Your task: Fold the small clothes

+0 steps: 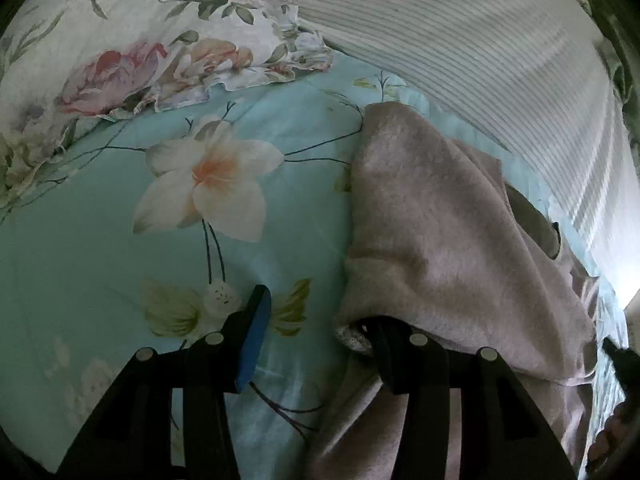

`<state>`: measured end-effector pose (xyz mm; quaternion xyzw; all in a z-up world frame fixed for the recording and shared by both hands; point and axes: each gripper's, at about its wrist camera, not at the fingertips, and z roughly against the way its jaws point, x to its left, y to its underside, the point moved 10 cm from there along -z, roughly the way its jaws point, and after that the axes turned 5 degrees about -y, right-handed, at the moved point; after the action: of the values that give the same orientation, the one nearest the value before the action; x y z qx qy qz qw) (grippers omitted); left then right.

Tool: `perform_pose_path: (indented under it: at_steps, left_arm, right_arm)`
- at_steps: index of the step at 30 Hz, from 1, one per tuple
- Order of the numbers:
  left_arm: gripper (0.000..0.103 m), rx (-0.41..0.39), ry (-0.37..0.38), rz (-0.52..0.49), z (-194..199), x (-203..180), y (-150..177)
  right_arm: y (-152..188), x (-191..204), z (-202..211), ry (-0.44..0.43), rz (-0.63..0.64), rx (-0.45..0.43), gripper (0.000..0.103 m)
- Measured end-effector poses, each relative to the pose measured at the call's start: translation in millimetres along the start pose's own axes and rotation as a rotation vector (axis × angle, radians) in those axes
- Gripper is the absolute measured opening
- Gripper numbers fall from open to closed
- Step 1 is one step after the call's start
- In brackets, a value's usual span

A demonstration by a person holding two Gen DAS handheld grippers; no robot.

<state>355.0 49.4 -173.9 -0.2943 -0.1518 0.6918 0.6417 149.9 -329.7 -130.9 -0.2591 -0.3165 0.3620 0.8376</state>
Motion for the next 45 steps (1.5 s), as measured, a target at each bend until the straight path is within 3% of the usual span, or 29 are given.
perform_pose_path:
  at_steps: [3,6,7,9,11,15,17,19,24,29,34,39,41,45]
  left_arm:
    - [0.049,-0.005,0.001,0.003,3,2,3]
    - [0.050,-0.004,0.005,0.005,3,1,5]
    - [0.050,-0.002,0.008,0.006,4,1,6]
    - [0.051,0.003,0.013,0.004,2,0,6]
    - [0.051,-0.002,0.012,-0.017,5,-2,6]
    - [0.053,-0.006,0.062,-0.041,24,-6,12]
    - [0.059,-0.001,0.088,-0.059,40,-6,22]
    - [0.070,0.001,0.110,-0.086,57,-4,35]
    - [0.076,0.084,0.169,-0.169,89,15,89]
    - [0.076,0.214,0.322,-0.132,126,35,154]
    - [0.076,0.229,0.393,-0.145,164,45,203]
    - [0.073,0.260,0.478,-0.228,196,40,242]
    - [0.067,0.272,0.479,-0.272,203,40,254]
    - [0.045,0.298,0.497,-0.278,212,48,268]
  right_arm:
    - [-4,42,8,-0.096,0.101,-0.029,0.010]
    - [15,81,-23,-0.197,0.192,0.101,0.013]
    - [21,81,-34,-0.199,0.189,0.134,0.013]
    - [32,49,-58,-0.033,0.157,0.185,0.013]
    - [32,35,-57,-0.082,0.067,0.177,0.009]
    - [29,23,-14,-0.129,0.019,0.122,0.017]
    - [33,18,7,-0.177,0.014,0.114,0.037]
    - [40,16,31,-0.218,0.015,0.105,0.046]
    - [69,-8,79,-0.272,0.014,0.132,0.046]
    - [116,-47,118,-0.289,-0.029,0.186,0.046]
    - [178,-51,147,-0.333,0.000,0.280,0.046]
    - [217,-45,183,-0.427,0.018,0.322,0.047]
    - [225,-45,192,-0.449,0.023,0.336,0.047]
    - [248,-41,211,-0.539,0.031,0.361,0.048]
